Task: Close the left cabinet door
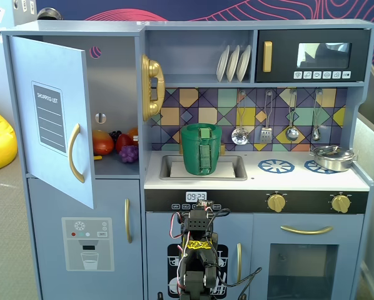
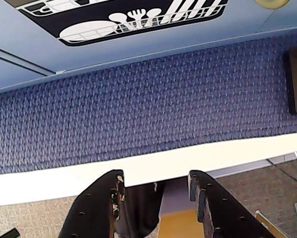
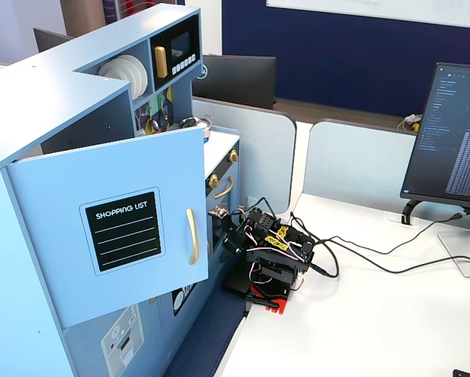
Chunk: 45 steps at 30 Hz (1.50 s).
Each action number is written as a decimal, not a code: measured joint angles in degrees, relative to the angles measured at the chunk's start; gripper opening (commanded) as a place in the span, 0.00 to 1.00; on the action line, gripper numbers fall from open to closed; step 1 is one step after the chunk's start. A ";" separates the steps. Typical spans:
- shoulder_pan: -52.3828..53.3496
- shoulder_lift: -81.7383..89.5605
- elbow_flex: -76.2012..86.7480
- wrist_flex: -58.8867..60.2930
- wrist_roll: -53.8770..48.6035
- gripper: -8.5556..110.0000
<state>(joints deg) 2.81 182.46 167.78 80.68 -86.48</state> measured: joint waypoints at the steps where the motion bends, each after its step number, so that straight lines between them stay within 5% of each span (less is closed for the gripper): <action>1: 0.00 0.00 0.00 0.00 0.00 0.07; 17: -2.02 0.00 0.00 0.00 0.26 0.07; 25: -31.55 0.35 -3.16 -9.76 1.85 0.07; 35: -69.52 -4.83 -14.06 -27.95 -15.91 0.07; 45: -90.62 -20.04 -18.37 -58.27 -24.08 0.07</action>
<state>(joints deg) -87.80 162.42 149.41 22.41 -110.57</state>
